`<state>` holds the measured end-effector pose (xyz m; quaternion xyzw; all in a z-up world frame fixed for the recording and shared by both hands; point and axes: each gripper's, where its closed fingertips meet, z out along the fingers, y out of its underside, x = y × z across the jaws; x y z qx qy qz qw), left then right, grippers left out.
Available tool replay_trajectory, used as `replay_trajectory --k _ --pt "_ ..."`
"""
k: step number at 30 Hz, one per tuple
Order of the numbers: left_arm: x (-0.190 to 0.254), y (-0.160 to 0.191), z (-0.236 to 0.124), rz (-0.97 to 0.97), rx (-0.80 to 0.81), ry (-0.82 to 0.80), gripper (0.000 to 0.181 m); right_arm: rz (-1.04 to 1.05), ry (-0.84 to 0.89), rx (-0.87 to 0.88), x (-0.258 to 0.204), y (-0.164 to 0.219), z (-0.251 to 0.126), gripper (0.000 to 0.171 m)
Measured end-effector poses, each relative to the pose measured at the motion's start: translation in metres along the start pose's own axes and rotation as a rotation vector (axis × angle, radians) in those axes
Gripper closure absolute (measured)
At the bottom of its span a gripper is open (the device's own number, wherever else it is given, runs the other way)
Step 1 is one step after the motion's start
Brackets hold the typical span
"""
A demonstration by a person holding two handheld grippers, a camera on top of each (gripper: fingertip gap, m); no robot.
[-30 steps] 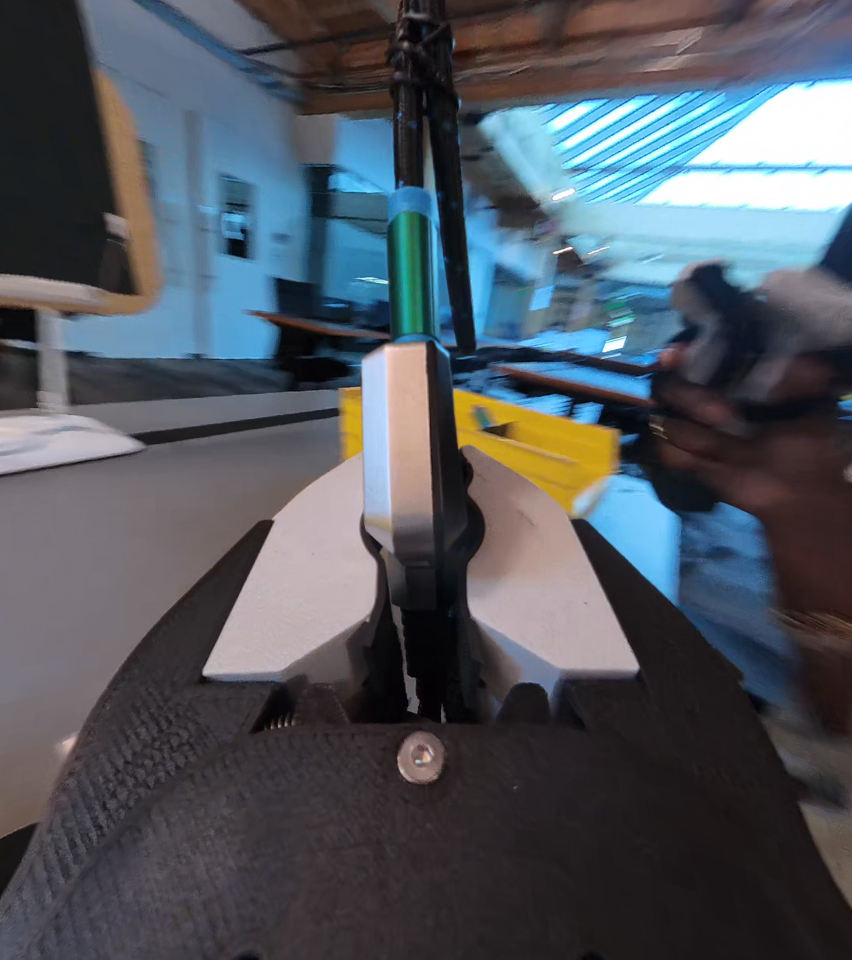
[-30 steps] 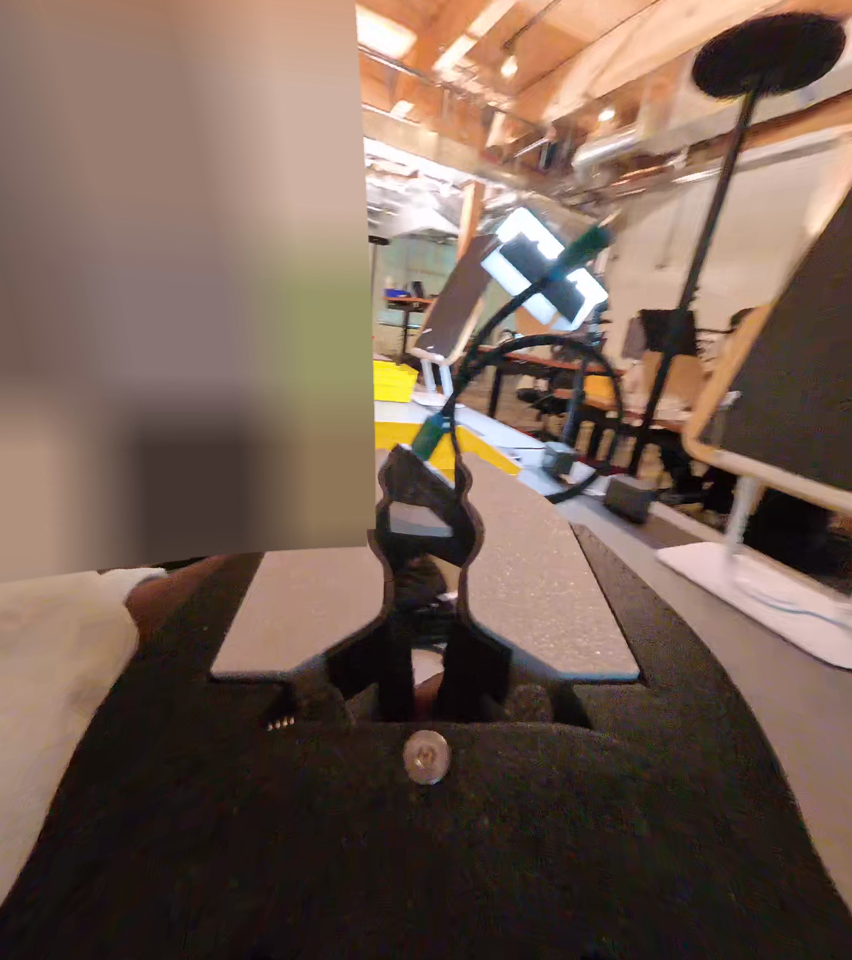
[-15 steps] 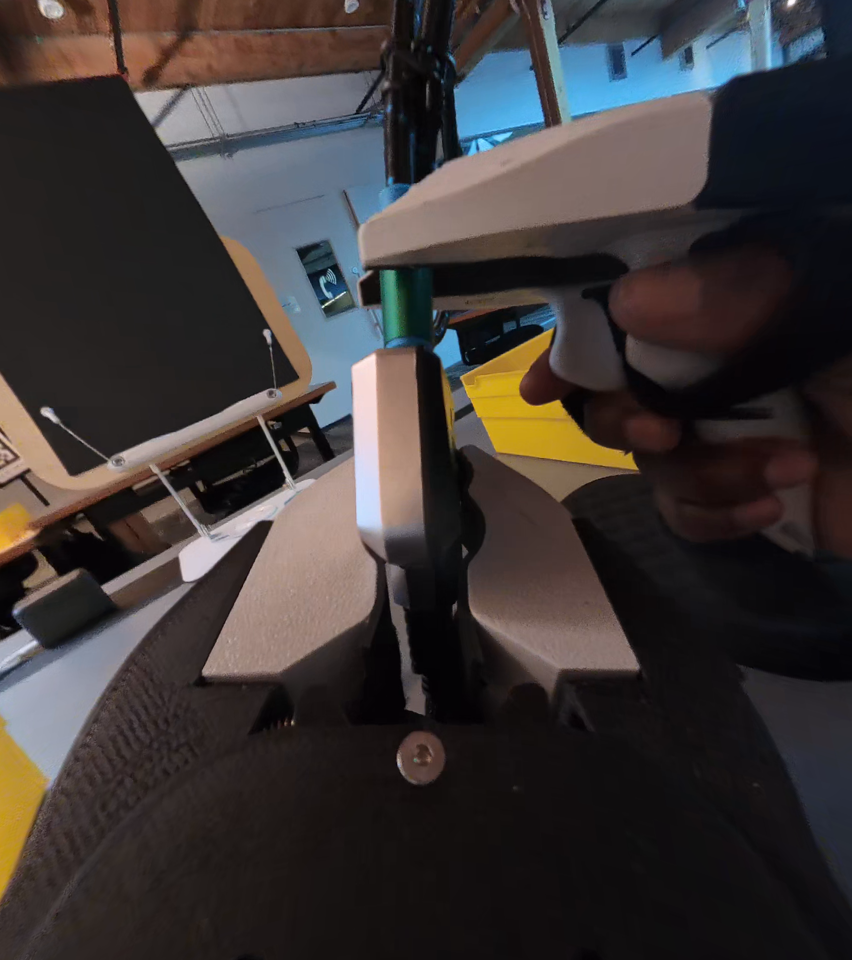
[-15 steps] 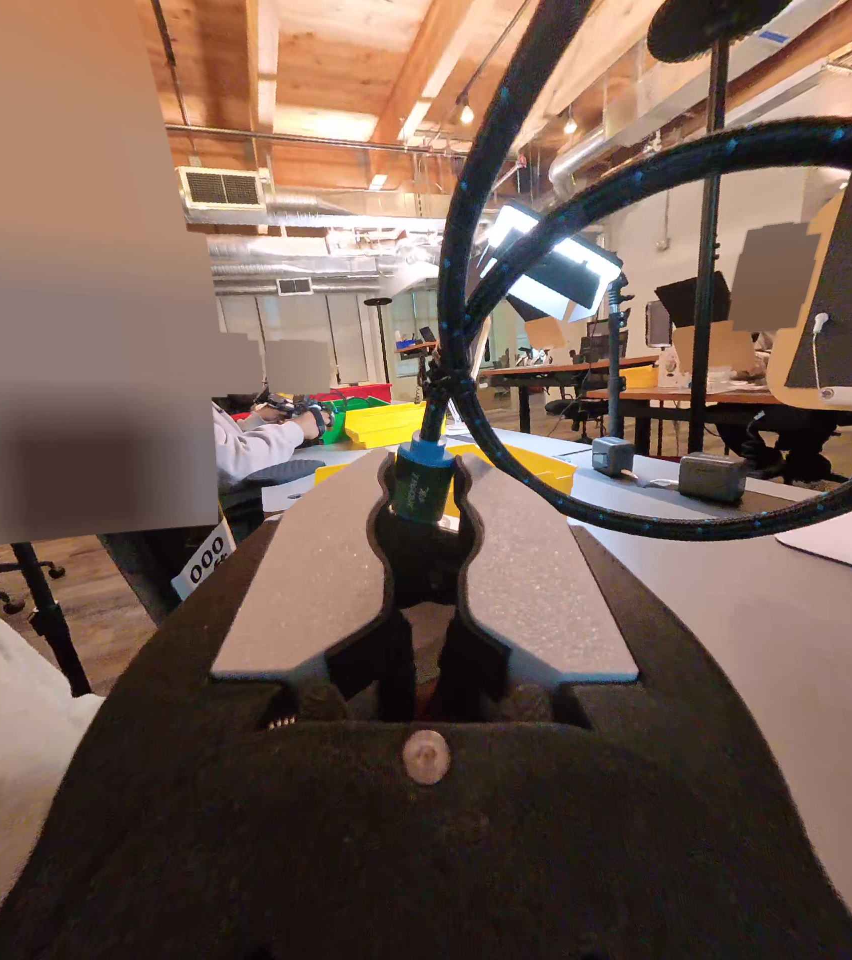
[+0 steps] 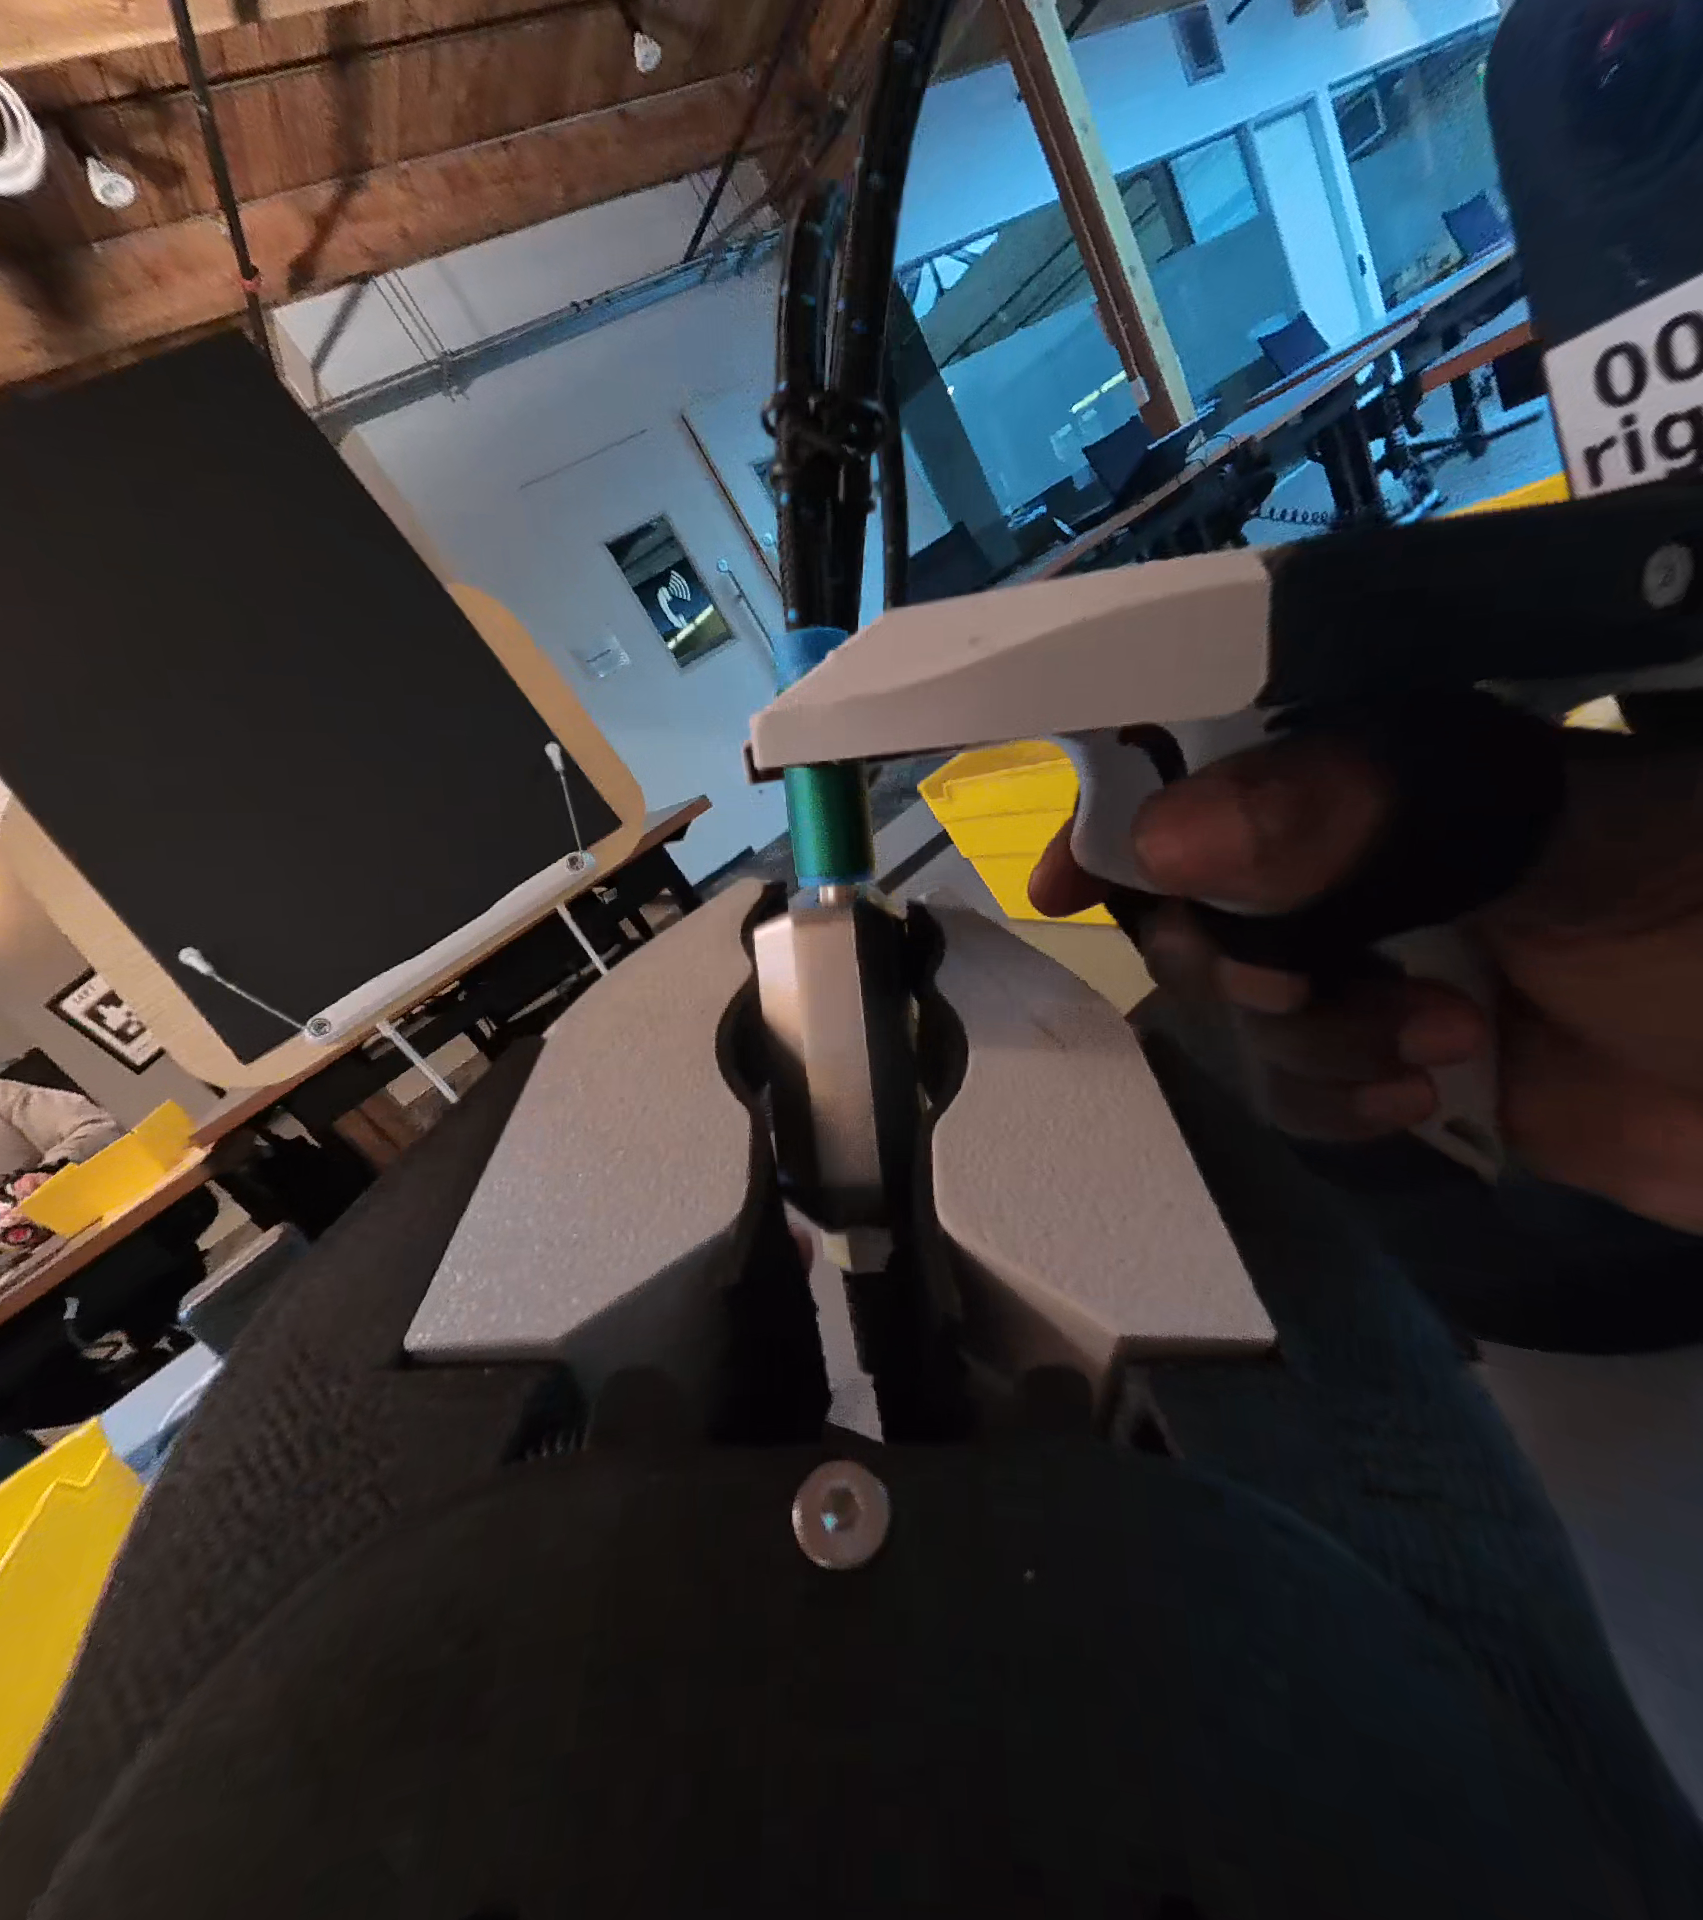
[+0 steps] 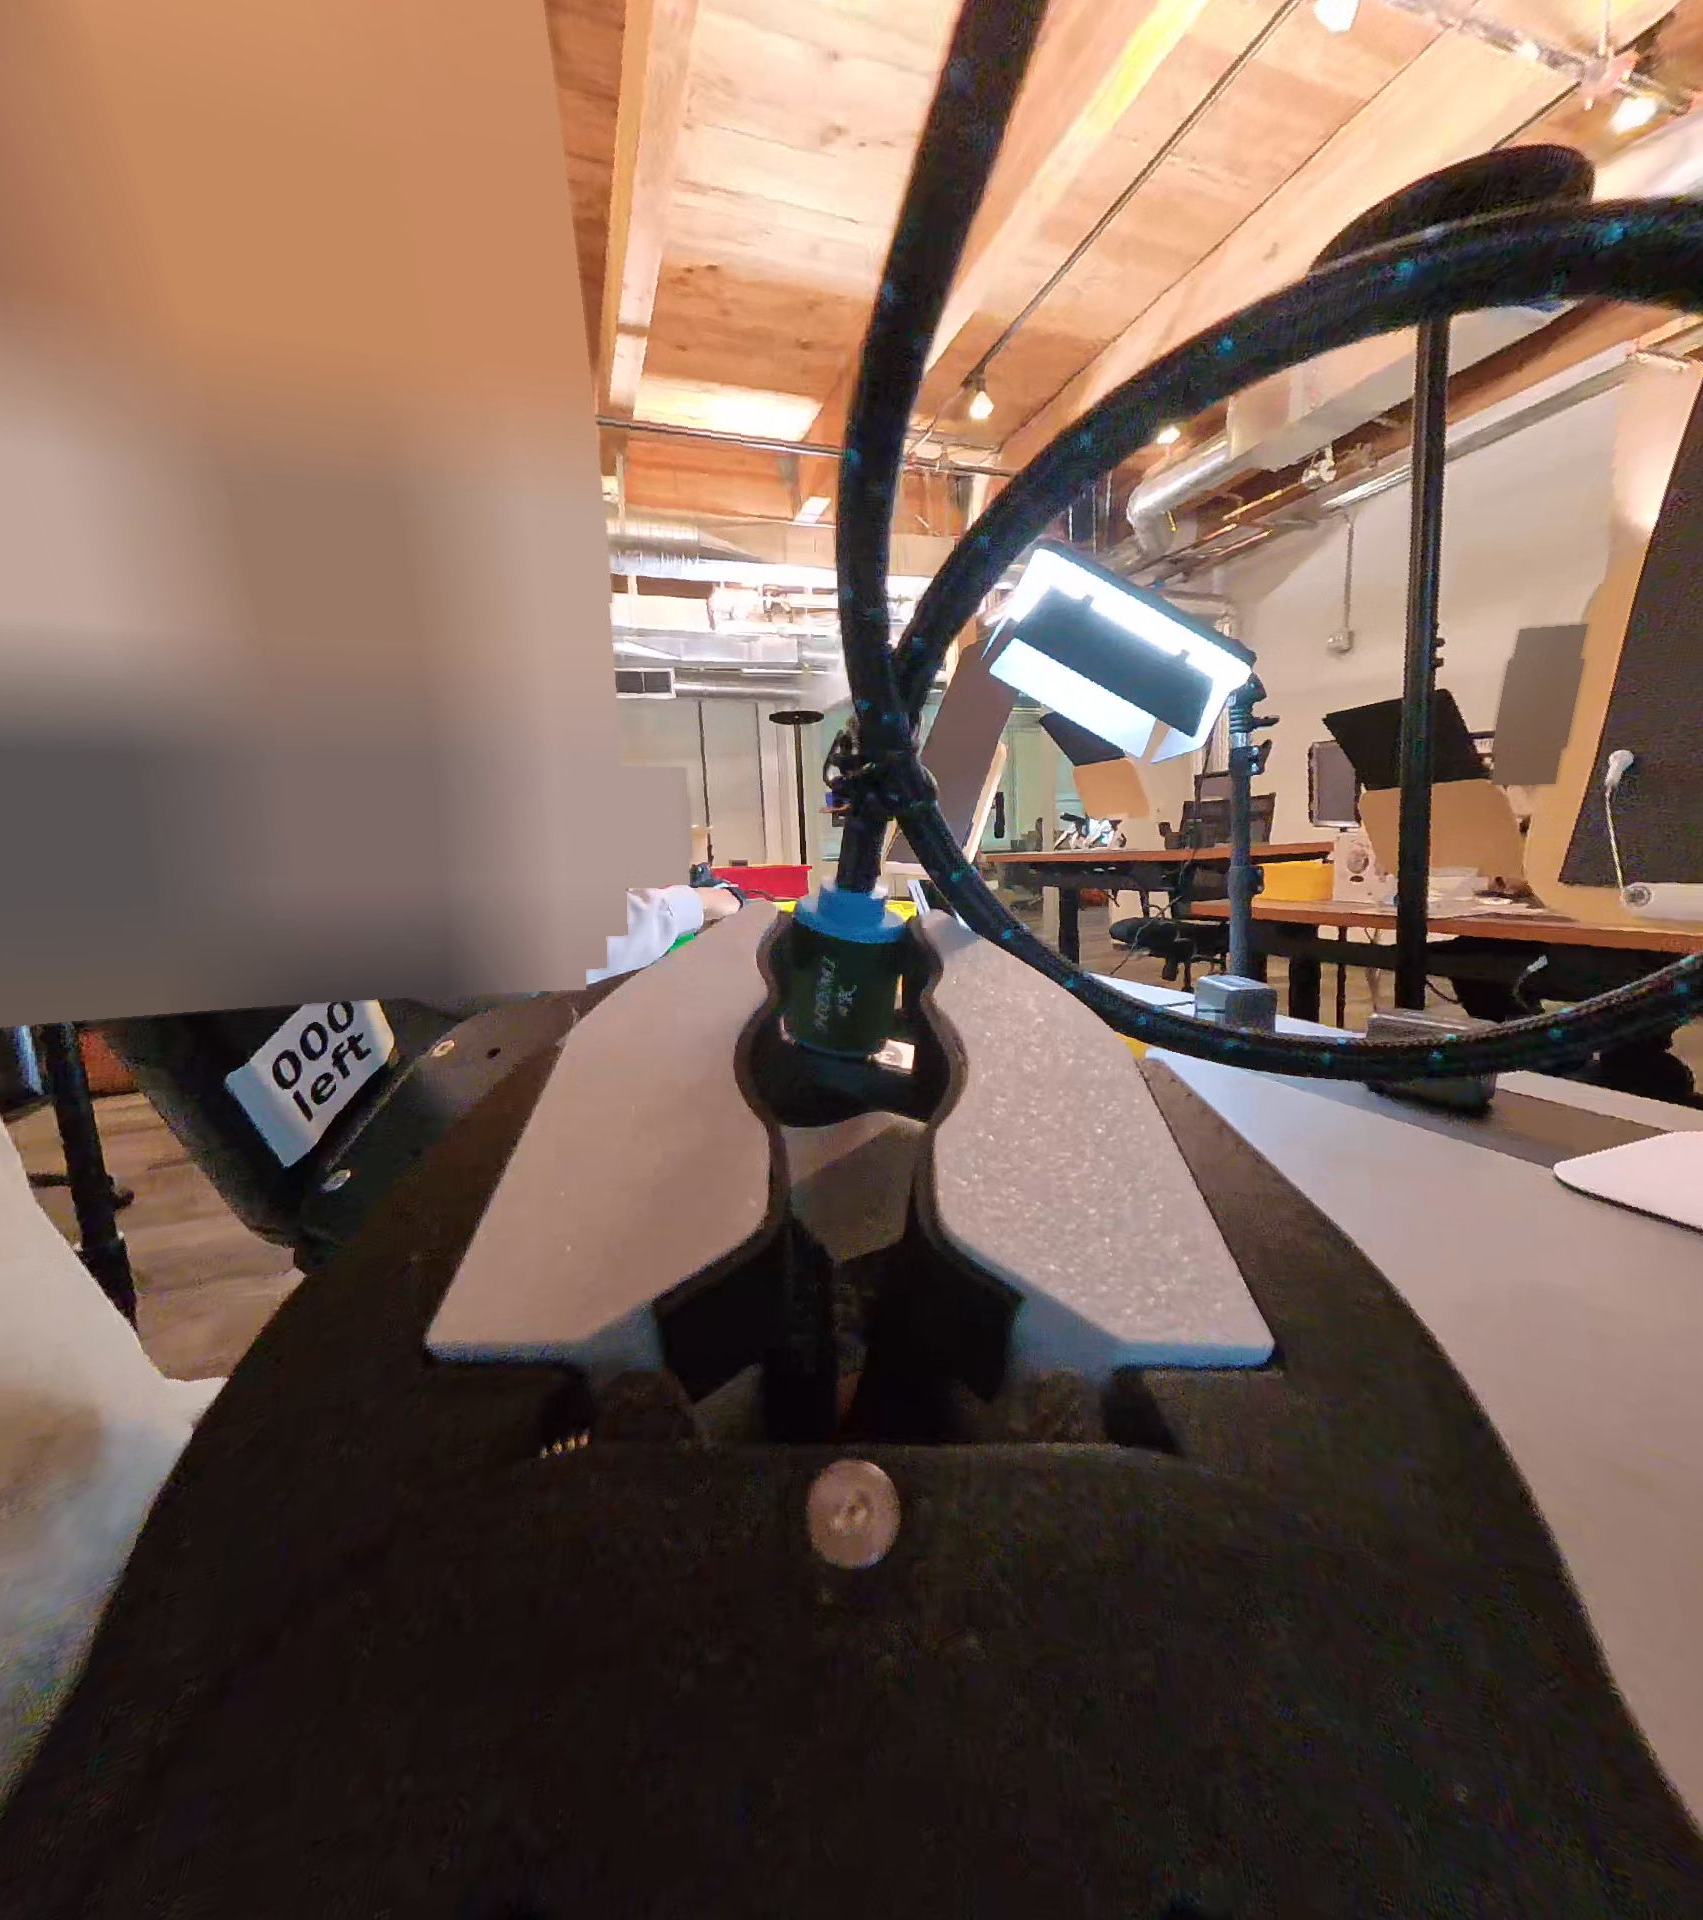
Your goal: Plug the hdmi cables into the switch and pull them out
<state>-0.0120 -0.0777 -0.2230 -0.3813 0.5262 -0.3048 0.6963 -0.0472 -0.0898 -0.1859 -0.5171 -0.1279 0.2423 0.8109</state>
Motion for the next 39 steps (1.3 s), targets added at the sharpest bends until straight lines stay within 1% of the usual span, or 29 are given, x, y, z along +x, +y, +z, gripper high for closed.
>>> replay_trajectory --k 2,3,6,7,8,9,10,11,12,13,14,16,18,20,21,23,26,27,29,31,33,37,39 --pt "0.000 0.002 0.000 -0.007 -0.002 0.008 0.158 0.024 0.008 0.002 0.003 0.000 -0.001 0.153" --pt "0.000 0.003 0.000 -0.012 -0.010 0.018 0.158 -0.010 0.014 -0.012 0.002 0.001 -0.001 0.153" --pt "-0.002 0.006 0.000 0.024 -0.021 0.021 0.159 -0.293 0.025 -0.109 -0.007 0.009 -0.001 0.152" --pt "-0.002 0.007 0.000 0.046 -0.023 0.012 0.158 -0.278 0.015 -0.113 -0.005 0.009 -0.001 0.152" --pt "-0.001 0.004 -0.001 0.073 0.001 0.004 0.158 -0.178 -0.006 -0.083 -0.002 0.005 -0.003 0.152" --pt "0.002 0.009 -0.002 0.093 -0.022 0.009 0.159 -0.061 0.004 -0.030 0.007 -0.004 -0.007 0.152" --pt "0.004 0.021 -0.001 0.114 -0.058 0.021 0.160 0.014 0.115 0.180 0.032 -0.041 -0.026 0.152" --pt "0.003 0.032 0.003 0.101 -0.081 0.015 0.159 0.003 0.144 0.293 0.046 -0.076 -0.051 0.152" --pt "-0.001 0.038 0.005 0.078 -0.098 0.006 0.160 -0.102 0.174 0.266 0.047 -0.092 -0.063 0.152" --pt "-0.003 0.037 0.006 0.055 -0.093 0.008 0.159 -0.201 0.179 0.145 0.039 -0.089 -0.060 0.151" --pt "-0.006 0.034 0.007 0.041 -0.081 0.004 0.159 -0.232 0.157 0.062 0.028 -0.082 -0.052 0.151" --pt "-0.013 0.031 0.006 0.016 -0.066 -0.013 0.159 -0.237 0.122 0.009 0.018 -0.078 -0.044 0.151" --pt "-0.022 0.025 0.000 -0.032 -0.019 -0.017 0.159 -0.219 0.113 -0.035 0.022 -0.080 -0.045 0.151" --pt "-0.035 0.018 -0.007 -0.115 0.041 -0.029 0.159 -0.204 0.144 -0.137 0.035 -0.076 -0.056 0.151" --pt "-0.042 0.014 -0.011 -0.162 0.081 -0.031 0.159 -0.209 0.193 -0.197 0.044 -0.075 -0.066 0.151" --pt "-0.058 0.009 -0.020 -0.272 0.152 -0.038 0.159 -0.236 0.354 -0.319 0.070 -0.076 -0.096 0.151" --pt "-0.082 0.007 -0.031 -0.424 0.239 -0.057 0.160 -0.231 0.646 -0.589 0.117 -0.067 -0.161 0.151" --pt "-0.089 0.007 -0.035 -0.467 0.261 -0.061 0.160 -0.220 0.739 -0.655 0.132 -0.063 -0.183 0.150" --pt "-0.101 0.007 -0.042 -0.539 0.304 -0.073 0.160 -0.123 0.856 -0.809 0.150 -0.043 -0.221 0.150" --pt "-0.111 0.004 -0.048 -0.591 0.344 -0.082 0.160 -0.039 0.921 -0.907 0.159 -0.024 -0.246 0.150" --pt "-0.117 0.003 -0.052 -0.637 0.371 -0.081 0.160 -0.003 0.958 -0.975 0.164 -0.010 -0.260 0.150" --pt "-0.124 0.000 -0.059 -0.724 0.430 -0.067 0.159 0.095 0.935 -1.046 0.165 0.014 -0.267 0.150" --pt "-0.127 -0.002 -0.061 -0.760 0.457 -0.056 0.159 0.100 0.940 -1.066 0.167 0.021 -0.270 0.150"
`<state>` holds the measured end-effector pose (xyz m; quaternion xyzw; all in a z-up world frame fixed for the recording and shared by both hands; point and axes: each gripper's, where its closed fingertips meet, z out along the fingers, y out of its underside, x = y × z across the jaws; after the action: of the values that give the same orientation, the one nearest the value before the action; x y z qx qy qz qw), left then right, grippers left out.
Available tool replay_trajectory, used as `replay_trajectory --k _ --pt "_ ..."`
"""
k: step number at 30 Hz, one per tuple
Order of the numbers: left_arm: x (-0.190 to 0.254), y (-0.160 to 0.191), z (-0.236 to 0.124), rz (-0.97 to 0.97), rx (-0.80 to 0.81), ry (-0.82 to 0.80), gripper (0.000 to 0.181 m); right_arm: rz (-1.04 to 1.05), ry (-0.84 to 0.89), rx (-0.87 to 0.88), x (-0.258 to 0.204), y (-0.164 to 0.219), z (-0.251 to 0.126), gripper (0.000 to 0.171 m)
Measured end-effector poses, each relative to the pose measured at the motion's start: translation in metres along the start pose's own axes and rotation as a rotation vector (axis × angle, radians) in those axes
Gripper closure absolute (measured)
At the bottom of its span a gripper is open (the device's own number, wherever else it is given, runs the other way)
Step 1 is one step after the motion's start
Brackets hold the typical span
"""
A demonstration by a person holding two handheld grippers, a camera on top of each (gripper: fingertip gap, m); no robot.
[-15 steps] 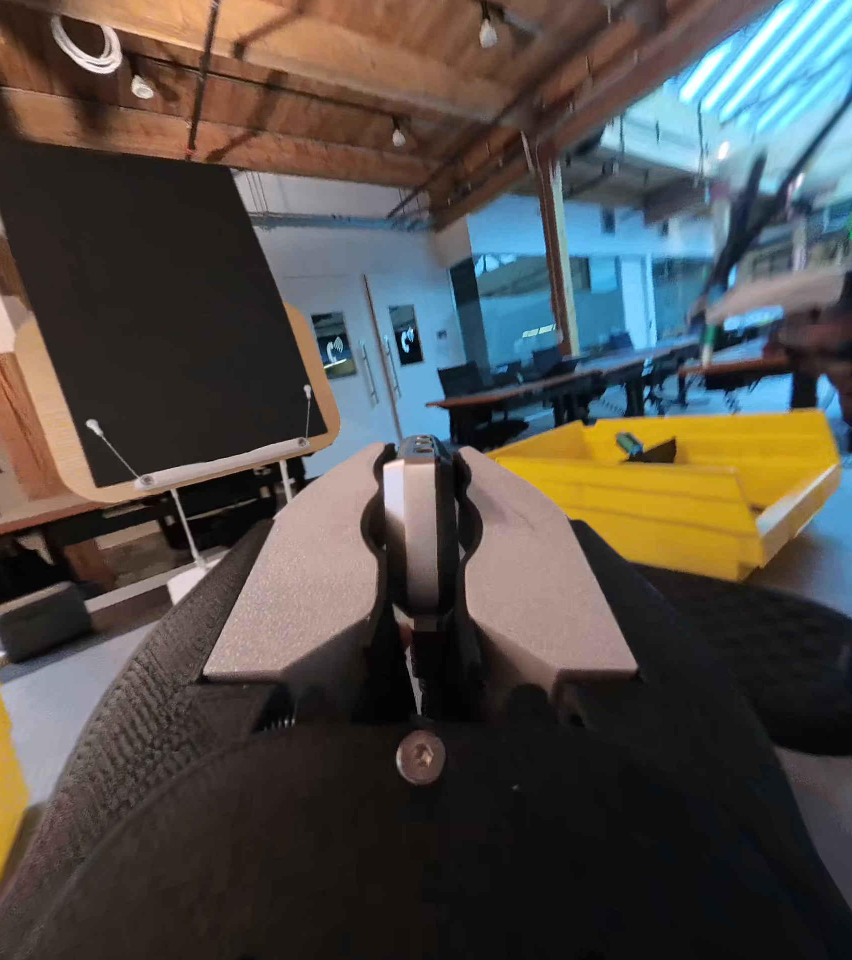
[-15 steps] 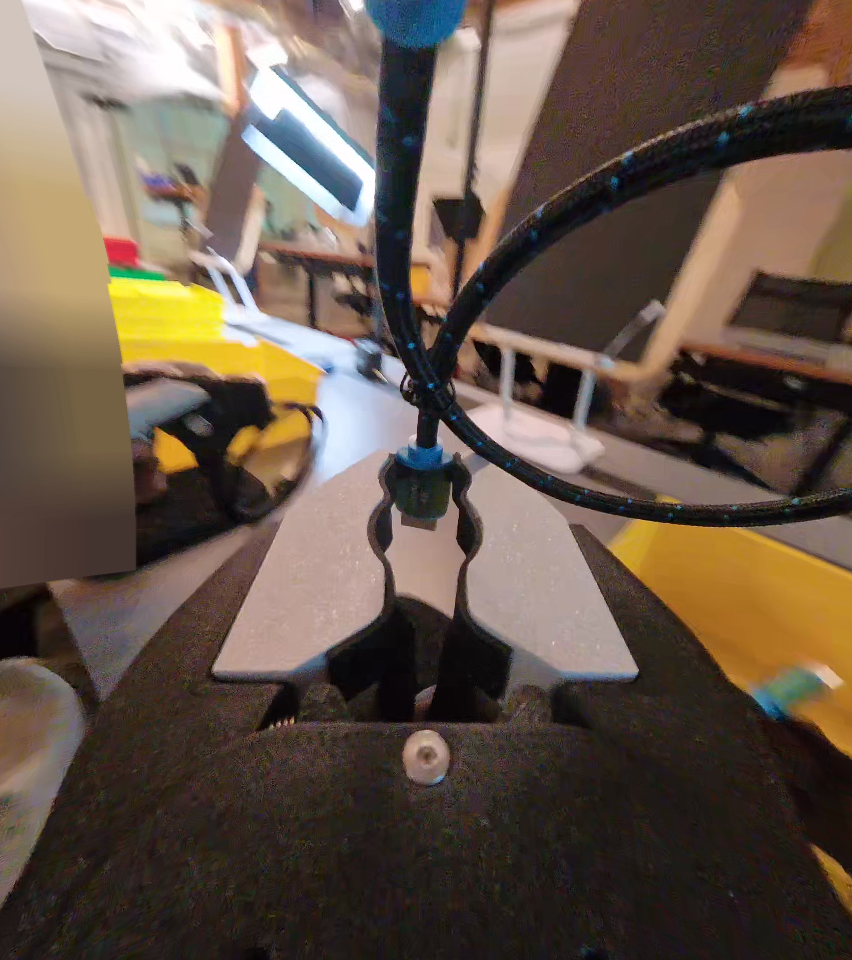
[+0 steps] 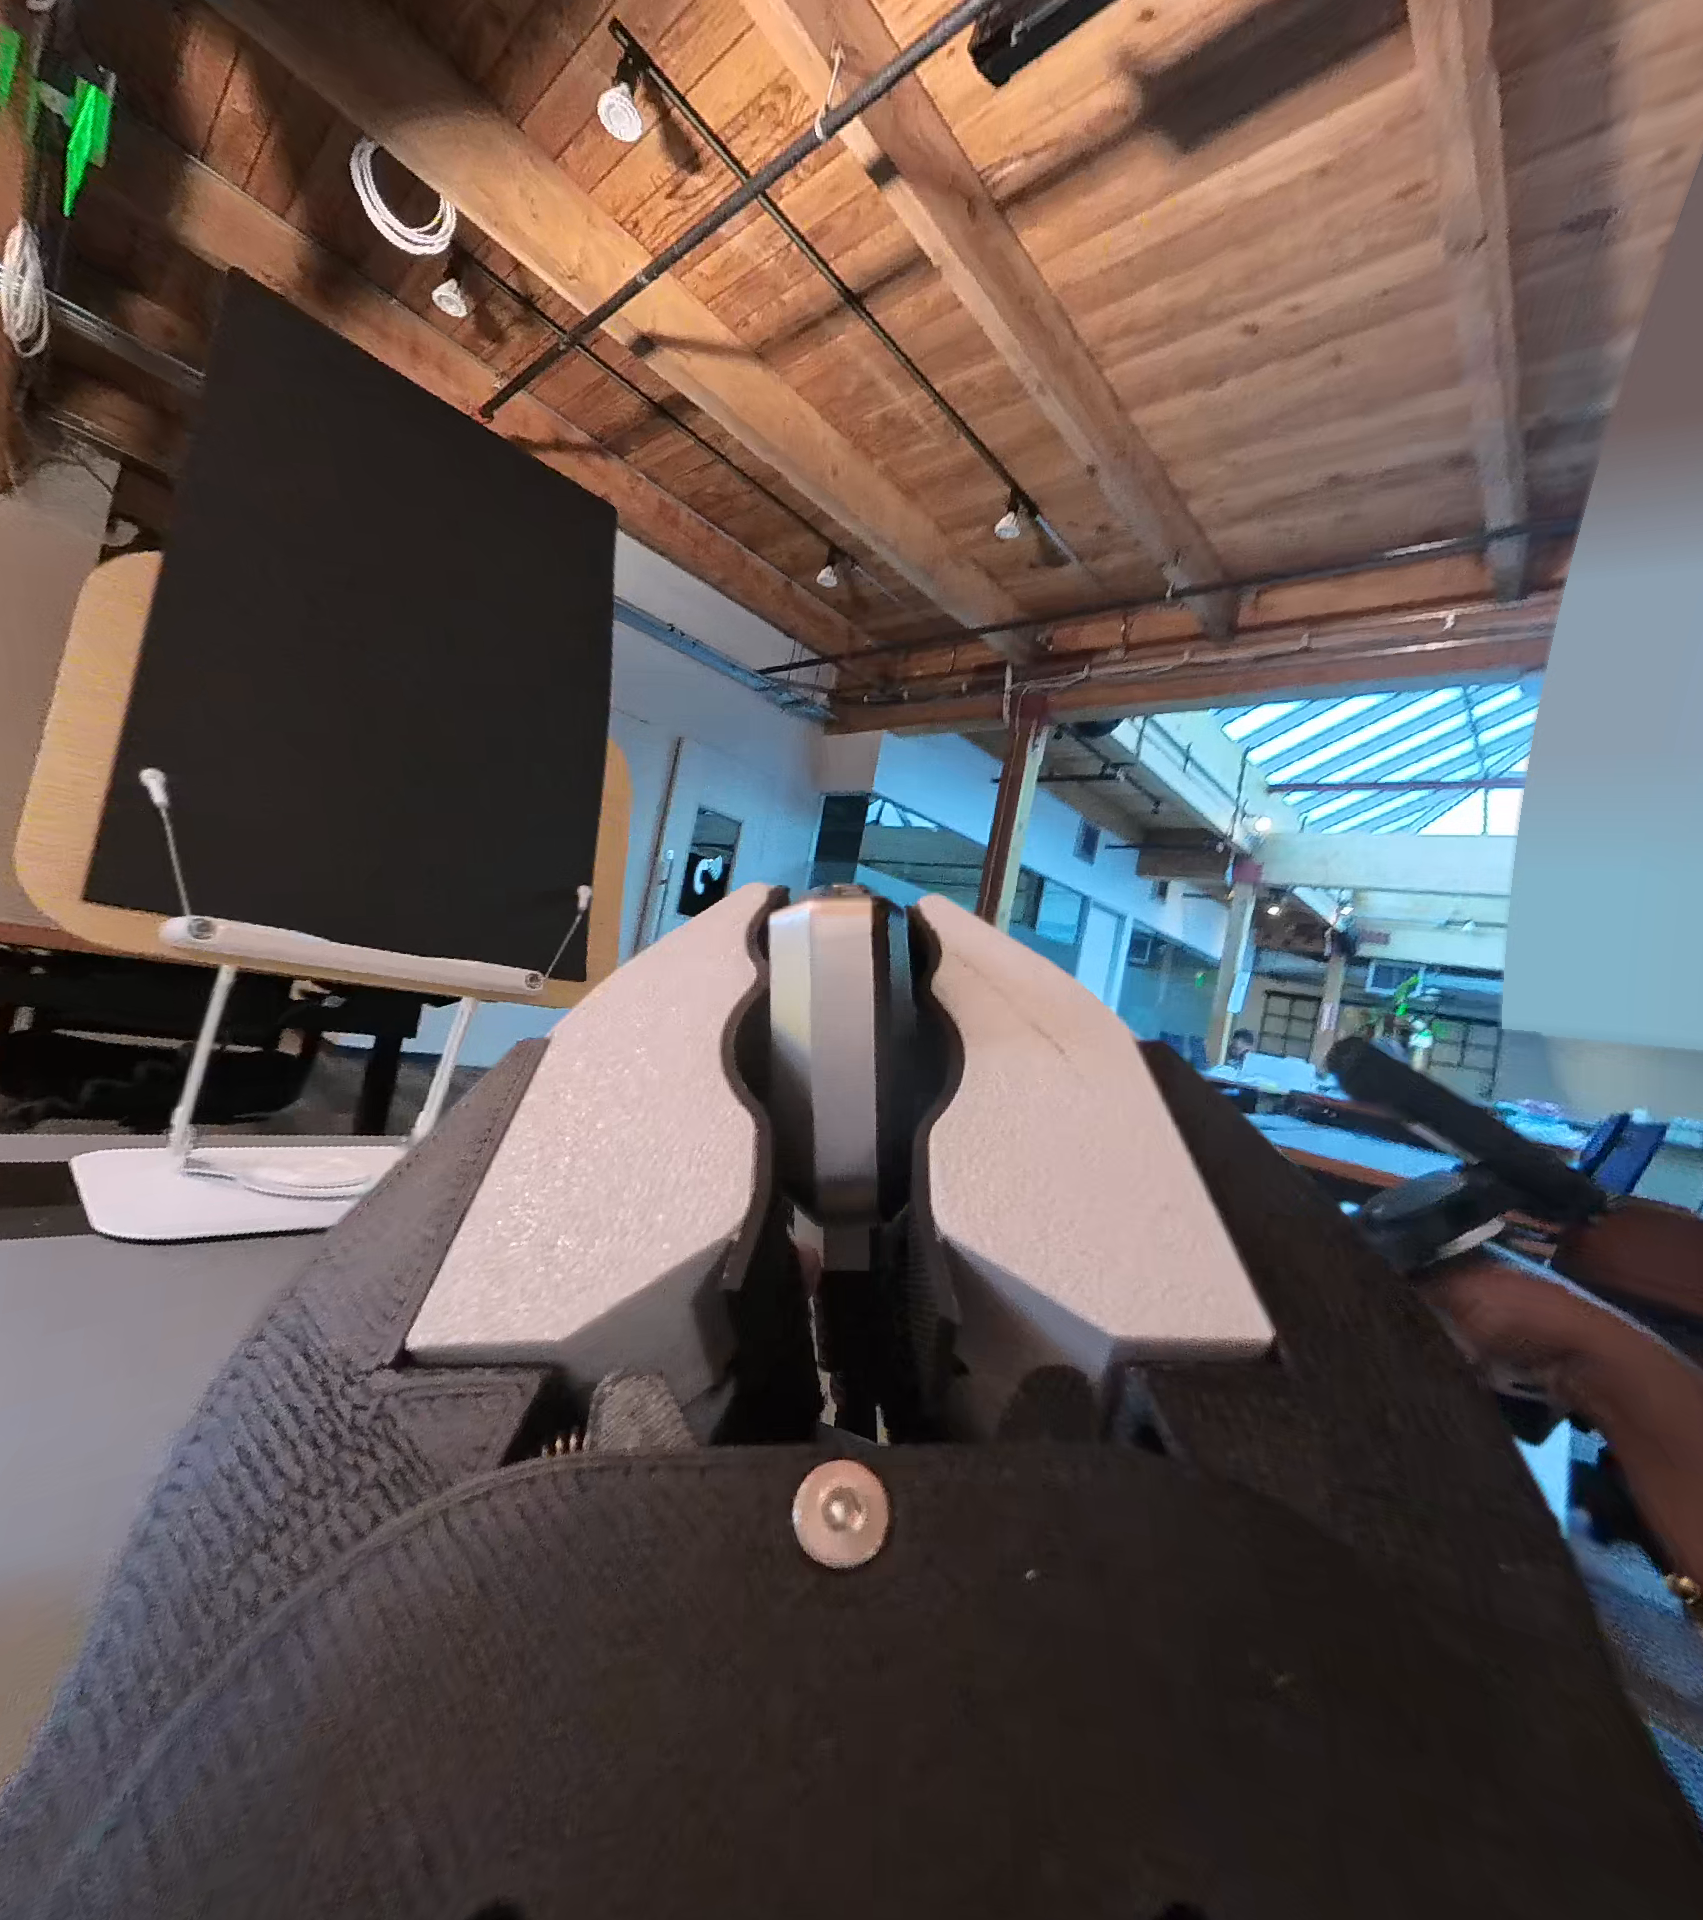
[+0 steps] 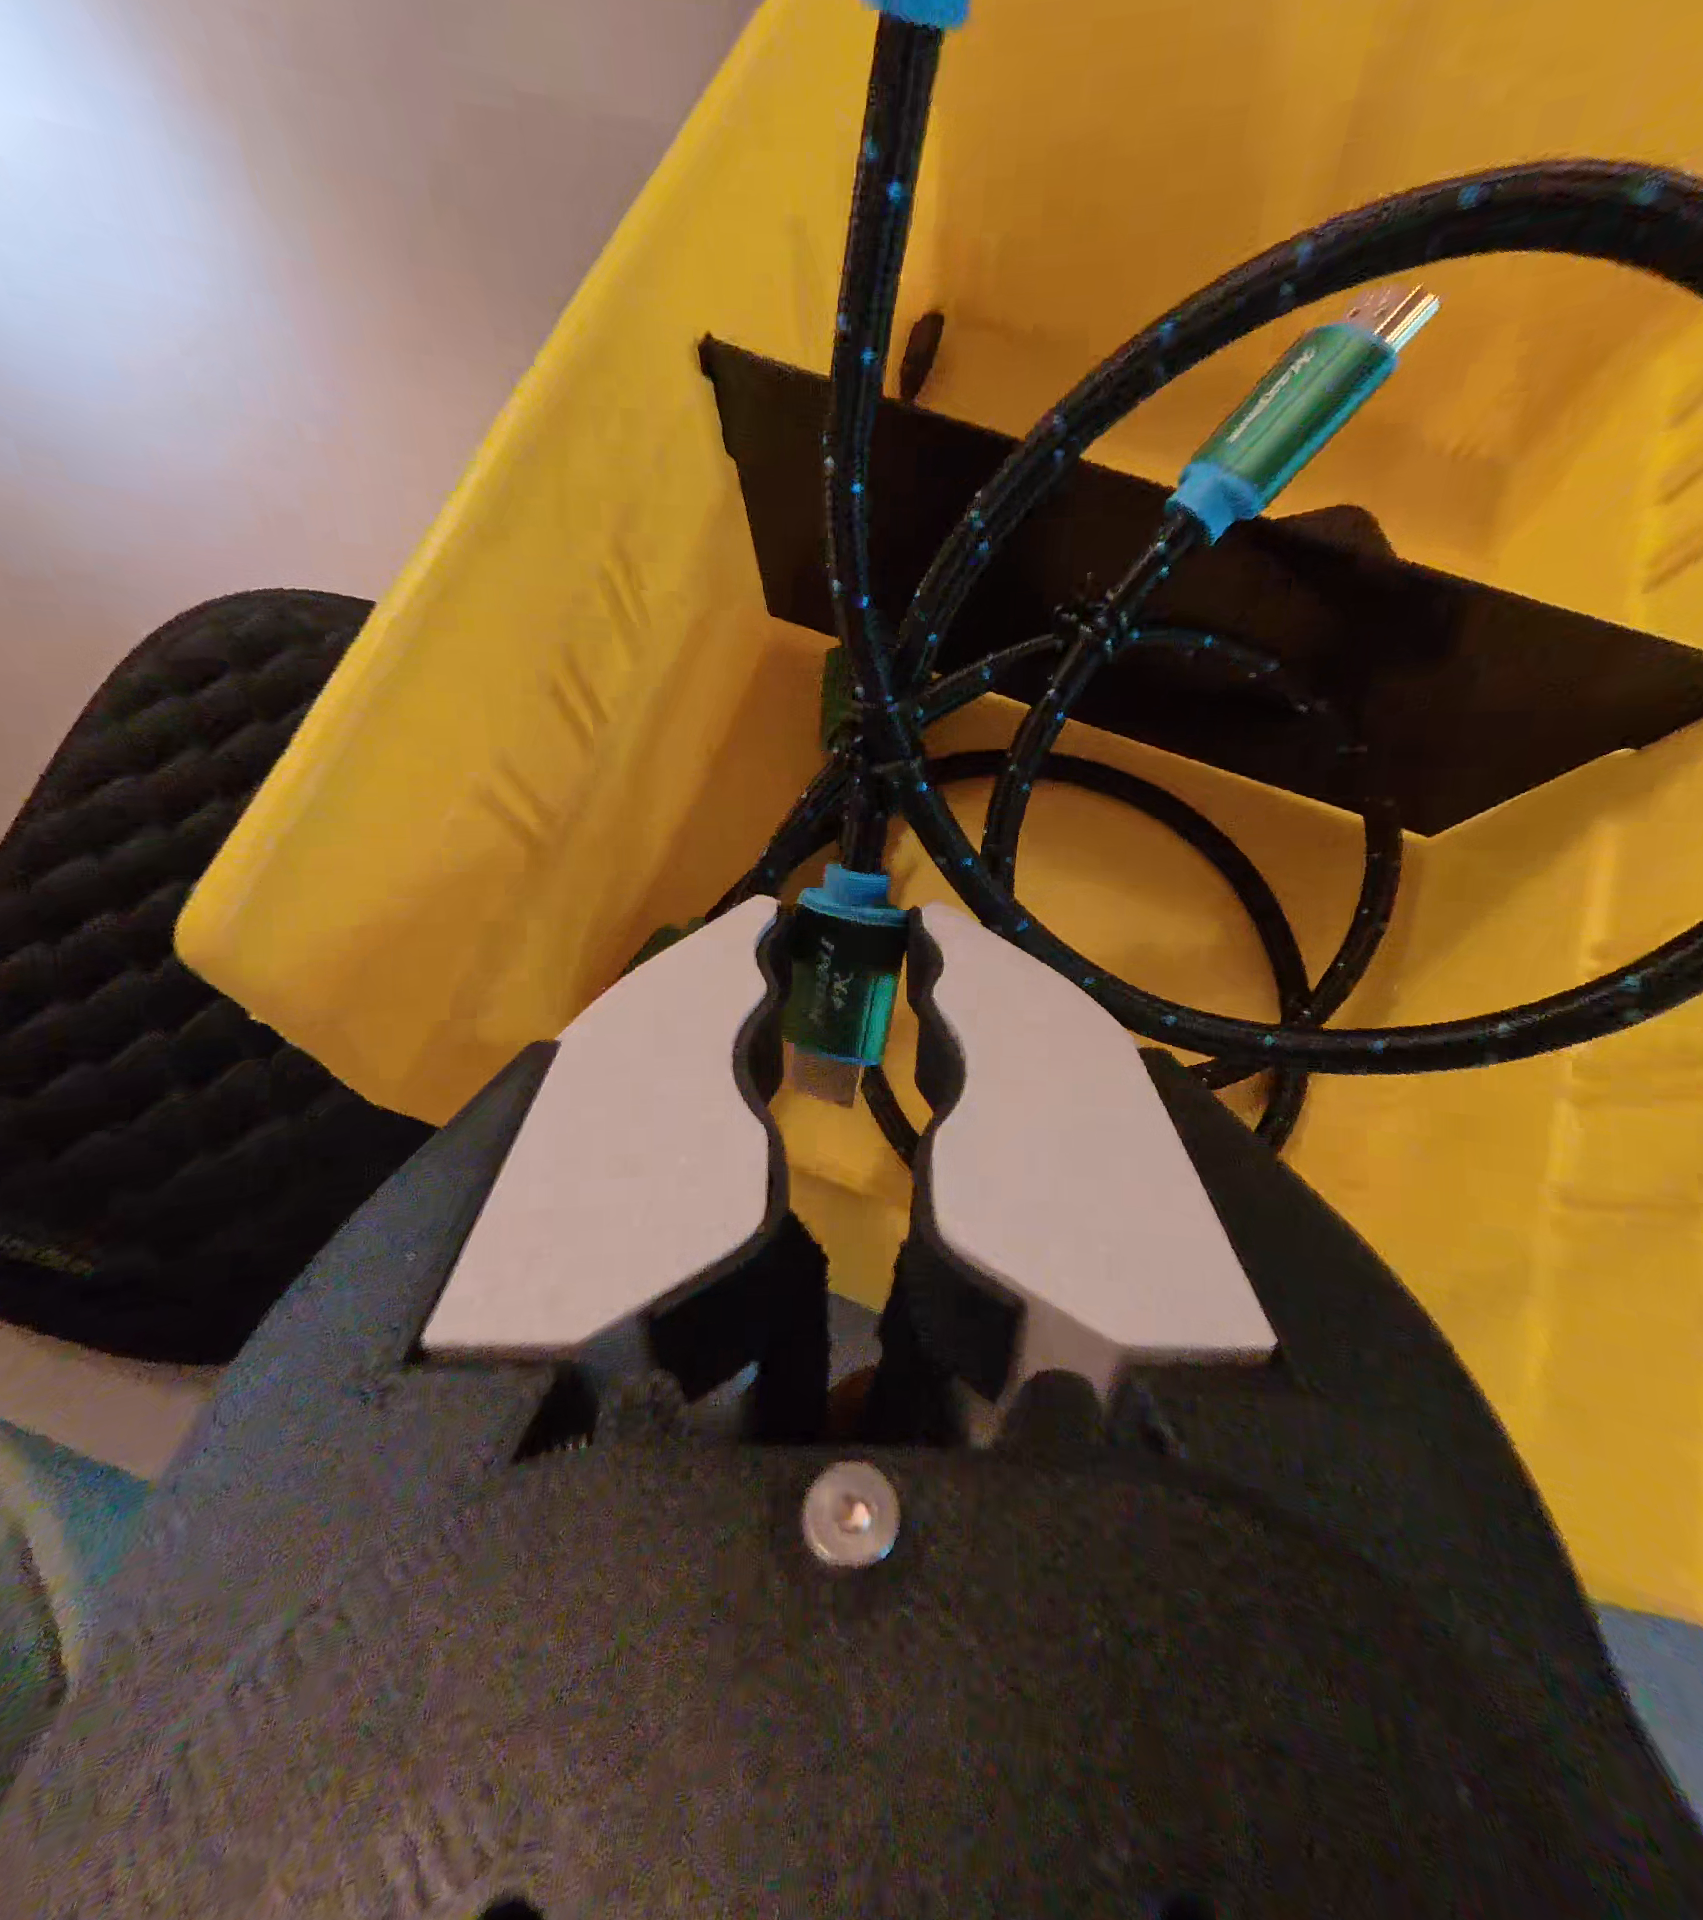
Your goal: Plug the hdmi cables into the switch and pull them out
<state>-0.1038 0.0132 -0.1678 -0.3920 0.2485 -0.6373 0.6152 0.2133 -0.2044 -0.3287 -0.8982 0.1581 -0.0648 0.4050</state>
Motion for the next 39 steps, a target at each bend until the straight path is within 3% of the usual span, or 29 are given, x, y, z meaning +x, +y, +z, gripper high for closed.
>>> replay_trajectory --k 2,6,9,11,13,16,18,20,24,26,29,30,35,39 --pt "0.000 -0.002 -0.001 -0.029 0.013 0.010 0.160 0.006 -0.024 -0.024 -0.003 0.005 0.005 0.150" --pt "0.000 -0.007 -0.002 -0.081 0.050 0.036 0.159 0.019 0.013 0.021 -0.001 -0.002 -0.006 0.109" --pt "0.000 -0.014 -0.005 -0.167 0.103 0.066 0.160 -0.015 0.081 0.220 -0.005 -0.035 -0.032 0.098" --pt "-0.001 -0.020 -0.008 -0.241 0.150 0.094 0.160 -0.071 0.029 0.411 -0.035 -0.066 -0.052 0.097" --pt "-0.002 -0.025 -0.010 -0.310 0.190 0.119 0.160 -0.151 -0.184 0.614 -0.094 -0.096 -0.071 0.098" --pt "-0.002 -0.028 -0.011 -0.378 0.216 0.143 0.160 -0.225 -0.681 0.781 -0.204 -0.113 -0.093 0.097" --pt "0.002 -0.027 -0.010 -0.397 0.221 0.158 0.160 -0.229 -0.953 0.747 -0.267 -0.109 -0.091 0.094" --pt "0.006 -0.025 -0.008 -0.408 0.218 0.168 0.161 -0.274 -1.059 0.620 -0.316 -0.097 -0.066 0.091" --pt "0.016 -0.020 -0.005 -0.418 0.205 0.193 0.161 -0.433 -0.980 0.524 -0.366 -0.090 -0.019 0.095" --pt "0.020 -0.018 -0.004 -0.427 0.202 0.214 0.160 -0.437 -0.999 0.481 -0.377 -0.089 -0.011 0.108" --pt "0.024 -0.020 -0.005 -0.463 0.227 0.248 0.160 -0.341 -1.115 0.479 -0.374 -0.096 -0.019 0.143" --pt "0.025 -0.019 -0.004 -0.473 0.227 0.253 0.160 -0.334 -1.168 0.483 -0.373 -0.096 -0.024 0.147" --pt "0.042 -0.017 0.000 -0.455 0.157 0.338 0.151 -0.372 -1.183 0.553 -0.358 -0.097 -0.036 0.152" --pt "0.032 -0.023 -0.006 -0.348 0.166 0.328 0.135 -0.499 -1.048 0.633 -0.330 -0.111 -0.053 0.155"
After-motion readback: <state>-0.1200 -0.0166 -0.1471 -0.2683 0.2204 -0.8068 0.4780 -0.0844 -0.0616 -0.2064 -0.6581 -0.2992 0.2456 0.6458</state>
